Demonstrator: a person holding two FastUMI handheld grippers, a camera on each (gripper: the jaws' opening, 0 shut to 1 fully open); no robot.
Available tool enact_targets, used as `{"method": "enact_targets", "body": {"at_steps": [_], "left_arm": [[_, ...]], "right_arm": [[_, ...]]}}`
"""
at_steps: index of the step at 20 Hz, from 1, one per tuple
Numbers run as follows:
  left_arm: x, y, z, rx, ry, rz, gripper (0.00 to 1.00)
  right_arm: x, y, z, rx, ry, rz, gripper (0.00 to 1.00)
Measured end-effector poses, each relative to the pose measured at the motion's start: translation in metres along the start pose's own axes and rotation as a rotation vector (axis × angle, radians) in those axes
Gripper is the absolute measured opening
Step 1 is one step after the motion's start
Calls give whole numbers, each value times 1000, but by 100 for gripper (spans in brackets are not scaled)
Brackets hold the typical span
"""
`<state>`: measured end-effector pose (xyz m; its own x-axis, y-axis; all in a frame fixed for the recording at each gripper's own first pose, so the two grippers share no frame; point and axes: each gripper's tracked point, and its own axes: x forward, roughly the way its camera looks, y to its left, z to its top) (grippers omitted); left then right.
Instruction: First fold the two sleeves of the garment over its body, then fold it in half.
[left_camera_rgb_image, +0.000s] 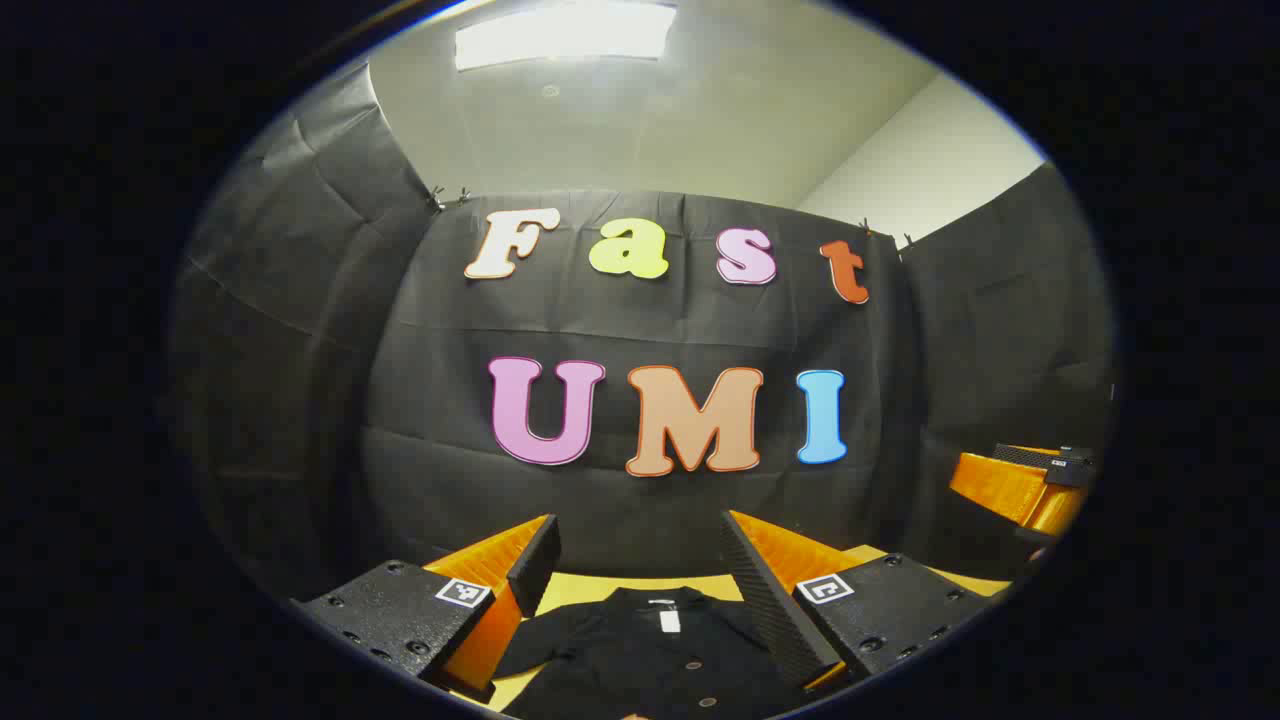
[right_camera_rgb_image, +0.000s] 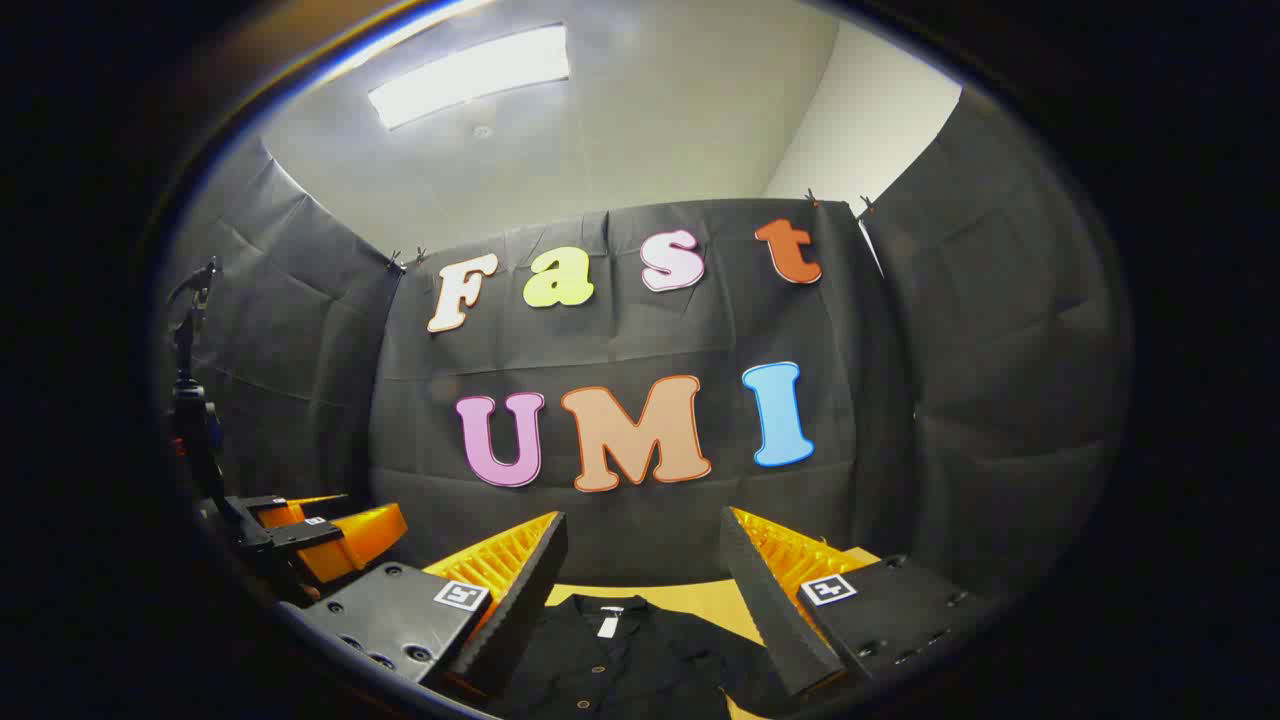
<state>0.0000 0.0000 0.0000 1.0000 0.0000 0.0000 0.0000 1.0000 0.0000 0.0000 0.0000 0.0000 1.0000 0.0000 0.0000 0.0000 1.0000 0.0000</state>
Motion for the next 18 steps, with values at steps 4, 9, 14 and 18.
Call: {"method": "enact_targets", "body": {"at_steps": [4, 9, 14, 18], "left_arm": [[-2, 15, -5, 0, 14, 54, 97], [4, 0, -2, -14, -3, 66, 97], [6, -3, -5, -23, 5, 61, 95], [8, -3, -14, -34, 30, 53, 98]], "right_arm": [[8, 8, 2, -40, -5, 45, 97], [13, 0, 15, -96, -51, 59, 94], [16, 4, 10, -106, -44, 75, 97], [14, 0, 7, -125, -36, 61, 100]]}}
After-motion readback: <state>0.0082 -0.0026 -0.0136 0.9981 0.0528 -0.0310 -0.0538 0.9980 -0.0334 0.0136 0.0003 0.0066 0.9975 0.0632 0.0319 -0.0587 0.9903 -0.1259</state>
